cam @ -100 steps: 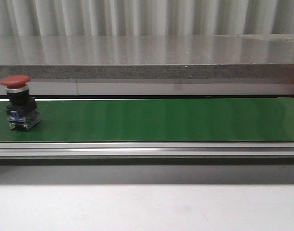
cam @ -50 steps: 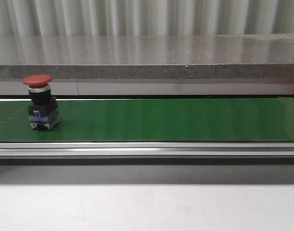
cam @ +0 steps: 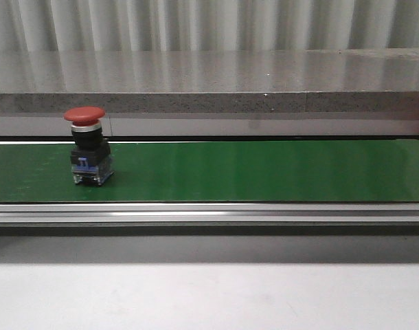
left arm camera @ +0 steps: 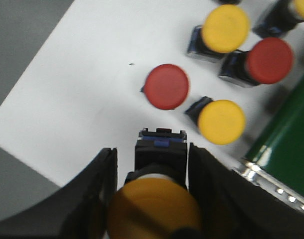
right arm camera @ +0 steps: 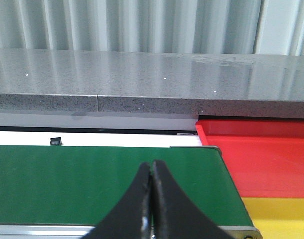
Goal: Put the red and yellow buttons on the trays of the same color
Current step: 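Set the yellow button on the belt and open the left gripper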
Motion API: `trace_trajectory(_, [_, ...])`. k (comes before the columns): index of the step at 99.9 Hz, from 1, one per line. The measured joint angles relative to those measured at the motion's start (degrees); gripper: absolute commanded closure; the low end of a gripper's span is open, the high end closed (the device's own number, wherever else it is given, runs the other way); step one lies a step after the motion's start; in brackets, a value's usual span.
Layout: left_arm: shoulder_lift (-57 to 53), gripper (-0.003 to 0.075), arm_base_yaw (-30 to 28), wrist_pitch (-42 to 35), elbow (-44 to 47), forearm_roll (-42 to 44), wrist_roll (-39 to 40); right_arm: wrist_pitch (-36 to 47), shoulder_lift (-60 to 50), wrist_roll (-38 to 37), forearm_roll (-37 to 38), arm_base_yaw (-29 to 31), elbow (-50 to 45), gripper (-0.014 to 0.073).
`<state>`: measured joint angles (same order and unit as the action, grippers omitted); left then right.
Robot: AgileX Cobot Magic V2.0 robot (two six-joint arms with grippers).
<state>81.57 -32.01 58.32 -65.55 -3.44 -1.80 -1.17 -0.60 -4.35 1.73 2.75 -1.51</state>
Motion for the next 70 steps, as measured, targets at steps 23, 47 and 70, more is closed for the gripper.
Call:
trace_trajectory(23, [0.87, 0.0556, 10.79, 1.85, -5.19, -0.33, 0.0, 0.0, 0.0, 0.0, 0.0, 0.0, 0.0, 0.0659])
trace_trajectory(47, [7.17, 0.0556, 19.43, 1.0, -6.52, -0.47, -0.1, 0.0, 0.0, 0.0, 0.0, 0.0, 0.0, 0.0659])
trace_trajectory(70, [11.04, 0.0525, 22.8, -0.73, -6.61, -0.47, -0.1, 0.0, 0.0, 0.0, 0.0, 0.0, 0.0, 0.0659])
